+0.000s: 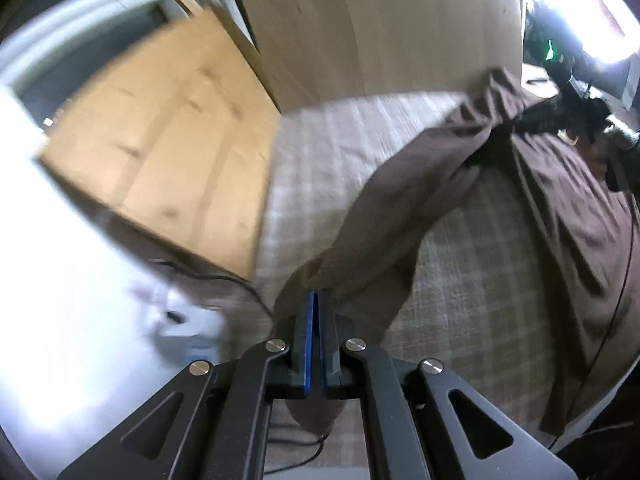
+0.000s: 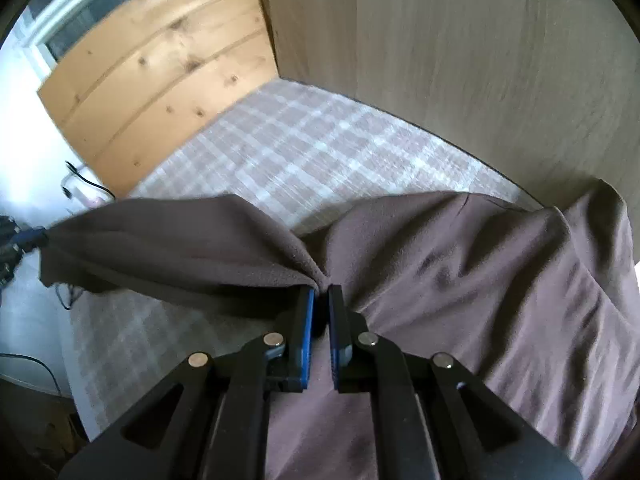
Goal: Fold clothes
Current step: 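Fold the sleeve with the left gripper across the fleece body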
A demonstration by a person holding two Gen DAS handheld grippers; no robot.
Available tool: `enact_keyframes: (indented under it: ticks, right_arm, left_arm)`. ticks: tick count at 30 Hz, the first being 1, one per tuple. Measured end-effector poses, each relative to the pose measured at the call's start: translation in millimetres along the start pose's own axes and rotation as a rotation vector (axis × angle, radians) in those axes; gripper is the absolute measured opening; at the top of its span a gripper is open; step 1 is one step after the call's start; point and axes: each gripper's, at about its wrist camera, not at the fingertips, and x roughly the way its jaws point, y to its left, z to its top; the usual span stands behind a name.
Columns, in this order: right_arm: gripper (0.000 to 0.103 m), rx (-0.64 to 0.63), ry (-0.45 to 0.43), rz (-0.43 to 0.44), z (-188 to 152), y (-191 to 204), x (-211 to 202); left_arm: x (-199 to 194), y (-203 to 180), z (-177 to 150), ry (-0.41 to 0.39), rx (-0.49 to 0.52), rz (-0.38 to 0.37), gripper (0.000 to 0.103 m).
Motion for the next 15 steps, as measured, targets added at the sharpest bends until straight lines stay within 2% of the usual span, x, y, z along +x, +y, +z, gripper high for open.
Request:
enact_keyframes:
  ticks: [1, 3, 7, 9, 11, 13, 15]
  right_arm:
    - [0.007, -0.009, -0.006, 0.009, -2, 1, -2]
    - [0.007, -0.042, 0.008, 0.006, -7, 2, 0]
    - [0.009, -0.082, 0.091, -0.049, -15, -5, 6]
    - [0.018, -0.078, 0.124, -0.063, -16, -10, 6]
    - [0.02, -0.1, 0.129, -0.075, -15, -7, 4]
    - [0.021, -0.134, 0.124, -0.088, -12, 0, 0]
    - [0.021, -0.169, 0.119, -0.102, -9, 7, -4]
  left_arm:
    - [-9, -9, -10, -0.02, -0.002, -0.002, 0.002]
    - [-8, -35, -36, 0.014, 0.026, -0.055, 0.003]
    - [26, -95, -106, 0.271, 0.086, -0.201, 0.008]
    - [31, -95, -119, 0.31, 0.039, -0.205, 0.008]
    - [24, -72, -122, 0.284, -0.1, -0.224, 0.009]
    - [16, -42, -121, 0.235, -0.226, -0.204, 0.014]
    - [15, -21, -118, 0.201, -0.29, -0.15, 0.021]
